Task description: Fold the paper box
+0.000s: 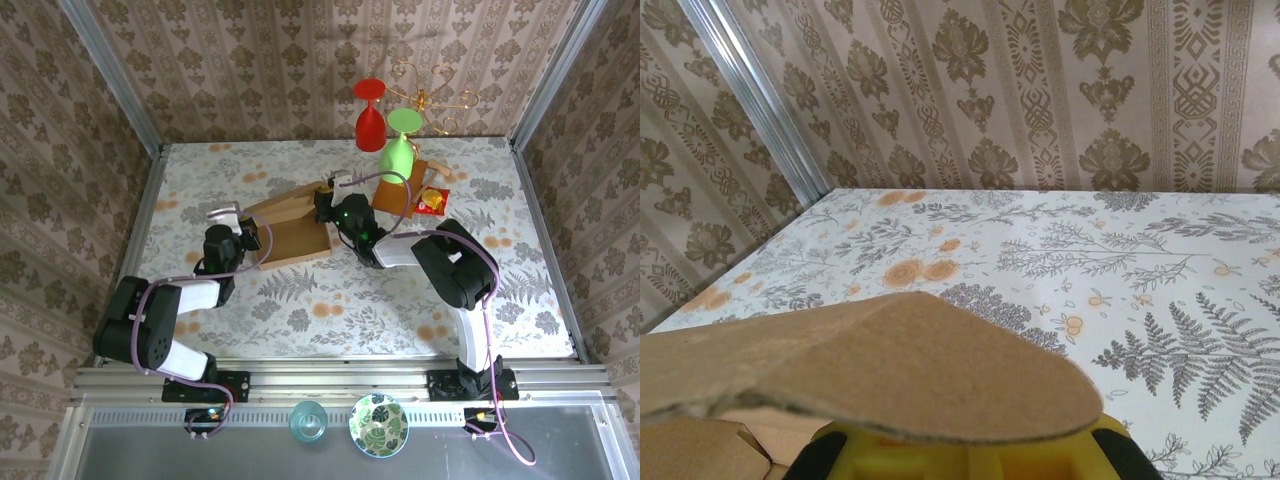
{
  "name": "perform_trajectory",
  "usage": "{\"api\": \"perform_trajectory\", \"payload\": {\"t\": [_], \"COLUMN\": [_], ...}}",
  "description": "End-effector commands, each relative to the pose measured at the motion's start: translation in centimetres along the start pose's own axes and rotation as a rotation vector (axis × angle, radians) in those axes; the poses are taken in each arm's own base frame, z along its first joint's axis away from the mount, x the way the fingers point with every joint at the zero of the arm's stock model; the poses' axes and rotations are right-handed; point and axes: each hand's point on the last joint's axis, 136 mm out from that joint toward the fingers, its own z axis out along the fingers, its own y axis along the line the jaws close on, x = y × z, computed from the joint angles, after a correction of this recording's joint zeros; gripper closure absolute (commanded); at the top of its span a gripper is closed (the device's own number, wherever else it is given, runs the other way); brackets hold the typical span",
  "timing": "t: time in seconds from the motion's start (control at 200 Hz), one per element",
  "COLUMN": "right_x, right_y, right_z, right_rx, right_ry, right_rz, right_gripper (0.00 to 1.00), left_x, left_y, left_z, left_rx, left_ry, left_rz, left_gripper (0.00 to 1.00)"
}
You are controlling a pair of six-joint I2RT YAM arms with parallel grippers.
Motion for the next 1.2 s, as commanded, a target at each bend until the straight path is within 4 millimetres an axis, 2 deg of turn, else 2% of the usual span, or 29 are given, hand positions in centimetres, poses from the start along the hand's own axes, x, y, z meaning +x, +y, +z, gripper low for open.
{"api": "perform_trajectory", "payload": {"t": [0.0, 0.11, 0.325, 0.395, 0.59, 0.725, 0.795, 0.865, 0.98, 1.03, 1.115, 1.195], "right_x": [3.3, 3.1, 0.3, -0.1, 0.5, 0.4, -1.1, -3.8, -8.3, -9.6, -9.8, -8.9], "right_y": [-0.5, -0.7, 0.0, 0.2, 0.3, 1.6, 2.1, 2.5, 1.5, 1.0, -0.6, -1.2], "right_z": [-1.3, -2.0, -3.4, -4.2, -7.3, -9.2, -10.4, -11.5, -12.9, -12.9, -12.3, -11.0], "right_rx": [0.021, 0.039, 0.047, 0.054, 0.060, 0.023, 0.015, 0.019, 0.121, 0.165, 0.261, 0.307], "right_ry": [0.100, 0.109, 0.132, 0.177, 0.312, 0.403, 0.402, 0.367, 0.306, 0.318, 0.389, 0.452], "right_rz": [0.024, 0.043, 0.077, 0.090, 0.207, 0.285, 0.314, 0.327, 0.341, 0.362, 0.446, 0.509], "right_gripper": [0.89, 0.82, 0.63, 0.60, 0.47, 0.46, 0.46, 0.45, 0.42, 0.42, 0.41, 0.40], "left_x": [0.6, 1.7, 2.5, 2.7, 3.3, 3.5, 3.4, 3.4, 3.2, 3.1, 3.1, 3.0], "left_y": [-1.2, -1.0, -0.9, -1.0, -1.1, -1.2, -1.3, -1.5, -1.7, -1.9, -2.1, -2.4], "left_z": [-0.7, -0.9, -1.0, -0.9, -0.9, -0.8, -0.7, -0.6, -0.6, -0.7, -0.9, -1.2], "left_rx": [0.043, 0.033, 0.020, 0.021, 0.016, 0.014, 0.014, 0.019, 0.030, 0.039, 0.055, 0.070], "left_ry": [0.003, 0.028, 0.063, 0.085, 0.123, 0.130, 0.133, 0.136, 0.136, 0.134, 0.134, 0.132], "left_rz": [0.027, 0.039, 0.075, 0.097, 0.131, 0.137, 0.145, 0.155, 0.166, 0.170, 0.175, 0.180], "left_gripper": [1.00, 1.00, 1.00, 1.00, 1.00, 1.00, 1.00, 1.00, 1.00, 1.00, 1.00, 1.00]}}
